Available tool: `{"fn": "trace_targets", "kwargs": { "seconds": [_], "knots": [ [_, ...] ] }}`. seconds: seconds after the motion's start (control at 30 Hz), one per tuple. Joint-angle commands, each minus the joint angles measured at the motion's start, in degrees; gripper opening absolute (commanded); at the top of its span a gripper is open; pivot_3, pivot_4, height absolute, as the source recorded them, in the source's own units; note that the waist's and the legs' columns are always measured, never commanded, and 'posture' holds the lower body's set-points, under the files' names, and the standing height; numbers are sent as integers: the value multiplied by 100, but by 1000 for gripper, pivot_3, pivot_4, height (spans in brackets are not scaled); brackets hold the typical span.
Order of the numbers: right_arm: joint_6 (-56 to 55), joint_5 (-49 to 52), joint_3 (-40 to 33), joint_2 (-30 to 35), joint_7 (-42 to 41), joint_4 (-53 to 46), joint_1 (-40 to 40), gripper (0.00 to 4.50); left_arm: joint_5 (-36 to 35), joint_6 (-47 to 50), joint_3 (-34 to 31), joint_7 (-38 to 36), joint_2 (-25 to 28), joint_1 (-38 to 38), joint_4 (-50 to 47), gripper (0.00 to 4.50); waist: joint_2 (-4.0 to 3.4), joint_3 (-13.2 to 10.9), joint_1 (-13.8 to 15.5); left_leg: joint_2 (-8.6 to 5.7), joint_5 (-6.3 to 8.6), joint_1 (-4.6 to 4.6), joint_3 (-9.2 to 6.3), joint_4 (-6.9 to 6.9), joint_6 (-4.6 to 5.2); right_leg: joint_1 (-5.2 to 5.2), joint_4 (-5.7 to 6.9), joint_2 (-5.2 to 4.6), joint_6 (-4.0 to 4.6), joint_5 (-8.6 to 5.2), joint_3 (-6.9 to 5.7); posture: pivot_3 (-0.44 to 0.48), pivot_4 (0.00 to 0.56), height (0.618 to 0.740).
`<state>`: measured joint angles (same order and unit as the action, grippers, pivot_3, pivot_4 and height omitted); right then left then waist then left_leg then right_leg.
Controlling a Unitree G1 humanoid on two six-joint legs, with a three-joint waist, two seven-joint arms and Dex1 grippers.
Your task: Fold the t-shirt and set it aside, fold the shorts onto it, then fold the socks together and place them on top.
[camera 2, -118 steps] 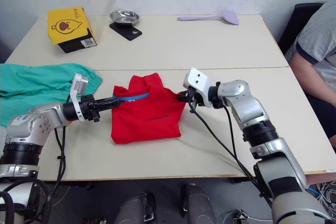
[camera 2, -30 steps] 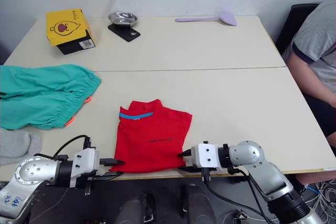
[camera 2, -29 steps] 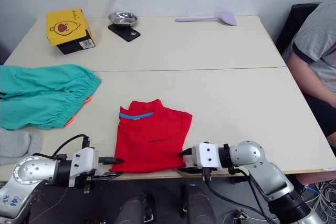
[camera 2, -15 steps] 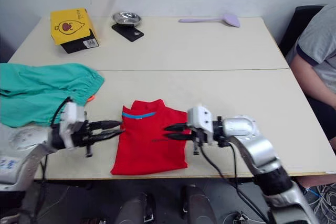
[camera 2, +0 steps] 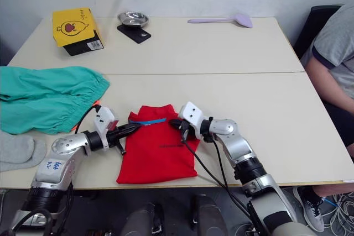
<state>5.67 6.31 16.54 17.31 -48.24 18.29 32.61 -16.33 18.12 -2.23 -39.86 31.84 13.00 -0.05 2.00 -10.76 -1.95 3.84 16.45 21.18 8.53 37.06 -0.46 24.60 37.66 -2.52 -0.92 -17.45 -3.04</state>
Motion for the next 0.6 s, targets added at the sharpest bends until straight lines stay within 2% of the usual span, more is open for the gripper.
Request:
{"fn": "trace_targets", "kwargs": {
  "seconds": [0.03, 0.2, 0.33, 0.47, 0.6],
  "knots": [
    [-141, 100, -374, 76, 73, 137, -180, 0, 5, -183, -337, 333, -146, -23, -25, 17, 0, 0, 2, 0, -2, -3, -2, 0, 0, -2, 4, 0, 1, 1, -1, 0, 150, 740],
    [-565, 741, -787, -8, -400, -325, -372, 0, -569, -623, -659, -183, -280, -38, -216, 17, 0, 0, -4, 1, -10, 3, -2, -4, -14, 4, 8, 2, 1, 1, -3, 0, 150, 740],
    [-236, 964, -578, 6, -721, -1112, -517, 0, -955, -579, -601, -784, -157, -219, -708, 17, -1, -1, -43, 2, -12, 5, -1, -6, -24, 7, 6, 3, 1, 0, -3, 0, 150, 740],
    [153, 749, -90, -54, -764, -1484, -689, 0, -747, -680, -221, -1173, -20, -482, -949, 17, -1, 0, -69, 2, -11, 1, -2, -9, -24, 3, 4, 3, 1, 0, -3, 0, 150, 740],
    [73, 336, 271, -69, -625, -1358, -868, 0, -459, -928, -68, -964, -178, -609, -785, 17, -1, 0, -67, 1, -7, 4, -3, -7, -15, 4, 2, 2, 2, -1, -3, 0, 150, 740]
  ]
}}
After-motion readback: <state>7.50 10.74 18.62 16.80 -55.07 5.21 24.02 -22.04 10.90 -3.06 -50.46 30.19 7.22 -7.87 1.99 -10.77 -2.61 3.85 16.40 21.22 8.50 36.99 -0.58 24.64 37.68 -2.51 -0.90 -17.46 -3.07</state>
